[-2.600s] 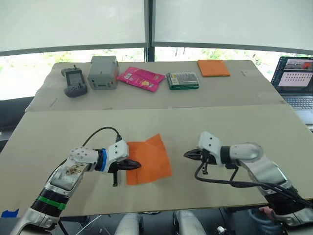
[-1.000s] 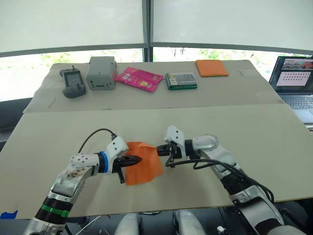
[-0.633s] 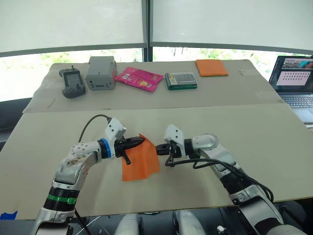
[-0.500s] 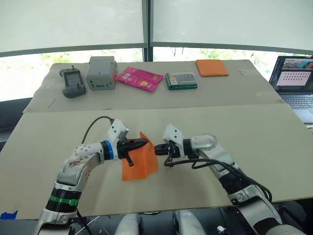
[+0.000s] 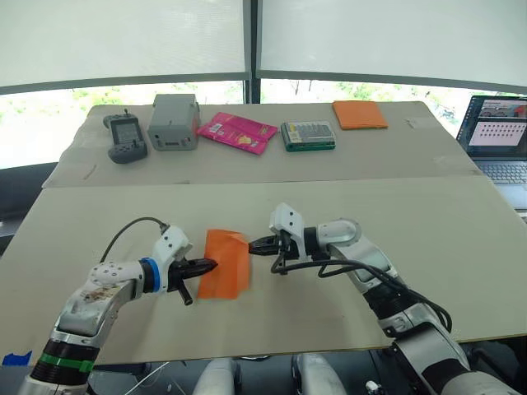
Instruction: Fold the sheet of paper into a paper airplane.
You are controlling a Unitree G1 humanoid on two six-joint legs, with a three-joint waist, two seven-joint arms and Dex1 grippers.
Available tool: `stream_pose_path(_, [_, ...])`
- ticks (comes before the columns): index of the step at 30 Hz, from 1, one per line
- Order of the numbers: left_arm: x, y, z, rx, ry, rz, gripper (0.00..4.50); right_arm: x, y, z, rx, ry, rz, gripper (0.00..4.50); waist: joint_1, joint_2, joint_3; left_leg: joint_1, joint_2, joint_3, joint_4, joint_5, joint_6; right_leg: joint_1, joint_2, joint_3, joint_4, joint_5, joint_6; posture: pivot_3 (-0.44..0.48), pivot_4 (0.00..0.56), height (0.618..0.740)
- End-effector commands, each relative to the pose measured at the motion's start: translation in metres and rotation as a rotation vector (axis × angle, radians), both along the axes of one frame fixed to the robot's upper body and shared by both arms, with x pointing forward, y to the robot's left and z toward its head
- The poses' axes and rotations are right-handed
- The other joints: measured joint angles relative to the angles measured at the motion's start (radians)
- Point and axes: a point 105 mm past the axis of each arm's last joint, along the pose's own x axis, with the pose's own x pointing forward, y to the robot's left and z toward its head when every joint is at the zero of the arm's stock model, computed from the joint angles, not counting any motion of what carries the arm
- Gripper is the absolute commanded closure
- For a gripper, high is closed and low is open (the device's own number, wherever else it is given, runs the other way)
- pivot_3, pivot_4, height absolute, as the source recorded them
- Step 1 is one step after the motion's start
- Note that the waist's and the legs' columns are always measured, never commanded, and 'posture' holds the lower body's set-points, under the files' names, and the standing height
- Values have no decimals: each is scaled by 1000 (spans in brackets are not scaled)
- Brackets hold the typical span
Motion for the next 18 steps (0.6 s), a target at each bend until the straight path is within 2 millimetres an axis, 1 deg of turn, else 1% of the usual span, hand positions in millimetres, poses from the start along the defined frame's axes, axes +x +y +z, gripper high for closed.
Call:
stream_pose_path(1, [-6,-11,2,-13,-28,-42,4488,-1,14,18,58,-45,33,4500,-1,0,0,0,0,0,0,0,0,0,0,0,0,0,0,0,150,740])
stream_pose_path(4, [-7,-11,3,-19,-28,-39,4488,0,27,13,83,-13,28,4500,-3,0,0,0,1,0,0,0,0,0,0,0,0,0,0,0,150,740])
stream_pose_path(6, [-6,-5,6,-18,-33,-24,4488,2,29,-6,16,-22,24,4500,-5,0,0,1,1,0,-1,0,0,0,1,0,0,0,0,0,150,740])
stream_pose_path(7, [-4,1,8,-17,-39,-8,4488,3,31,-12,11,-8,17,4500,-5,0,0,1,1,0,-1,0,0,0,1,0,0,0,0,0,150,740])
stream_pose_path(12, [-4,26,18,-7,-53,56,4488,4,41,-19,33,13,15,4500,-8,0,0,0,1,0,-1,0,0,-1,0,0,0,0,0,0,150,740])
stream_pose_path(14, [-5,31,19,-3,-55,68,4488,5,43,-20,32,13,15,4500,-7,0,0,0,1,0,-1,0,0,-1,0,0,0,0,0,0,150,740])
stream_pose_path(18, [-5,40,32,-21,-80,97,4488,5,47,-31,-27,1,36,4500,-8,0,0,0,1,0,-1,0,-1,-1,0,-1,0,0,0,0,150,740])
